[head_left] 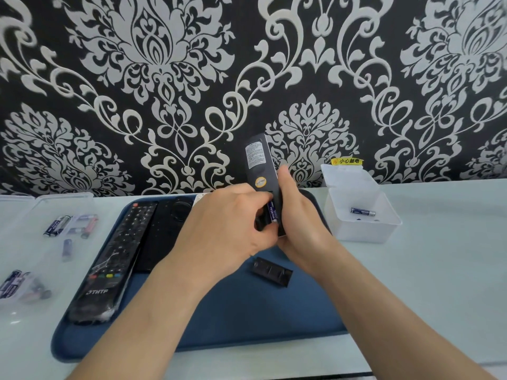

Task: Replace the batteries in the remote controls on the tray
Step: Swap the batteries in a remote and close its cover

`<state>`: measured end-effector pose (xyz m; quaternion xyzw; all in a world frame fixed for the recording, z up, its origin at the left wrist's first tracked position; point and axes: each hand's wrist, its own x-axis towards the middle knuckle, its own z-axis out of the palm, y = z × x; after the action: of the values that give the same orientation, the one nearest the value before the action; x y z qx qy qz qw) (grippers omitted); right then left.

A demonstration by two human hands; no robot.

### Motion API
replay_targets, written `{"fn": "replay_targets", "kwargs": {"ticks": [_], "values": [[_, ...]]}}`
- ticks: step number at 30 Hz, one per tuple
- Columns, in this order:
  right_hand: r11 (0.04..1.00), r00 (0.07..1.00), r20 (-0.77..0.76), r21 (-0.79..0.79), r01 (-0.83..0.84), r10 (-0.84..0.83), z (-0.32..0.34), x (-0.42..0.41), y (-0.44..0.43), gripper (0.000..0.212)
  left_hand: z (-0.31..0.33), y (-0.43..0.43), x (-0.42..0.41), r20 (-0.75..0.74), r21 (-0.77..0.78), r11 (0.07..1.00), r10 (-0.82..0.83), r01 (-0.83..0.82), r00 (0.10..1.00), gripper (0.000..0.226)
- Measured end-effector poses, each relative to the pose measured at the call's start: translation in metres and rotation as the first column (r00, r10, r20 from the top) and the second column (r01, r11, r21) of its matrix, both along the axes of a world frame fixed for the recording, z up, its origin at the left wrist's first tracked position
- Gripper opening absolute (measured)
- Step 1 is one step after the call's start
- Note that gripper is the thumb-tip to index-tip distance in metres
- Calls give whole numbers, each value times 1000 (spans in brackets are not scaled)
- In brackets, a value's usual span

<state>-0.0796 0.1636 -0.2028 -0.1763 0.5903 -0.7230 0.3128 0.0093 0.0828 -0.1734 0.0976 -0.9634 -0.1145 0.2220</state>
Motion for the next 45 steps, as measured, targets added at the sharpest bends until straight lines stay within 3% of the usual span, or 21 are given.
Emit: {"fn": "replay_targets", "kwargs": {"ticks": [7, 14, 17, 19, 21, 24, 26, 29, 30, 32, 34, 37, 40, 43, 45], "values": [[999, 999, -31, 34, -6, 7, -1, 3, -3, 59, -4, -3, -3, 13, -90, 994, -57, 58, 998, 32], [999, 995, 90, -14, -45, 47, 0, -1, 2, 59, -16, -6, -9, -228, -109, 980, -187, 166, 955, 20], [998, 991, 128, -61, -31, 38, -3, -4, 4, 49, -19, -2, -11, -302, 49, 981, -164, 187, 939, 21], [995, 989, 145, -94, -17, 31, -3, -5, 5, 45, -19, 3, -9, -346, 278, 941, -90, 193, 934, 19], [988, 984, 177, -152, -9, 36, -2, -6, 6, 44, -16, 9, -9, -339, 545, 816, 3, 194, 941, 9], [980, 975, 215, -197, -9, 52, 2, -5, 7, 43, -11, 12, -11, -279, 775, 613, 118, 151, 953, 12], [982, 981, 182, -188, -29, 64, 3, -5, 10, 33, -7, 13, -14, -248, 918, 350, 146, 184, 958, 15], [989, 999, 43, -144, 16, -10, 5, -10, 18, 11, -3, 9, -20, -203, 959, -169, 141, 225, 969, 29], [990, 998, -21, -124, 62, -65, 7, -14, 23, 16, -1, 10, -24, -185, 941, -263, 122, 211, 975, 29], [980, 968, -167, -99, 172, -186, 10, -24, 31, 22, -3, 15, -33, -132, 937, -316, 75, 149, 988, 19], [951, 896, -320, -86, 297, -308, 12, -37, 45, 21, -8, 30, -48, -59, 965, -253, 44, 68, 997, 19], [892, 782, -451, -86, 443, -431, 19, -52, 62, 30, -16, 48, -74, 43, 999, -3, 48, -43, 998, 21], [872, 795, -370, -109, 477, -481, 22, -64, 80, 35, -13, 60, -99, 65, 945, 322, -11, -58, 998, 6], [863, 821, -271, -103, 495, -503, 21, -72, 86, 30, -5, 66, -122, 180, 727, 684, -99, -64, 979, 9], [846, 815, -226, -119, 520, -533, 23, -76, 89, 28, -1, 72, -134, 299, 645, 763, -202, -41, 932, 12]]}}
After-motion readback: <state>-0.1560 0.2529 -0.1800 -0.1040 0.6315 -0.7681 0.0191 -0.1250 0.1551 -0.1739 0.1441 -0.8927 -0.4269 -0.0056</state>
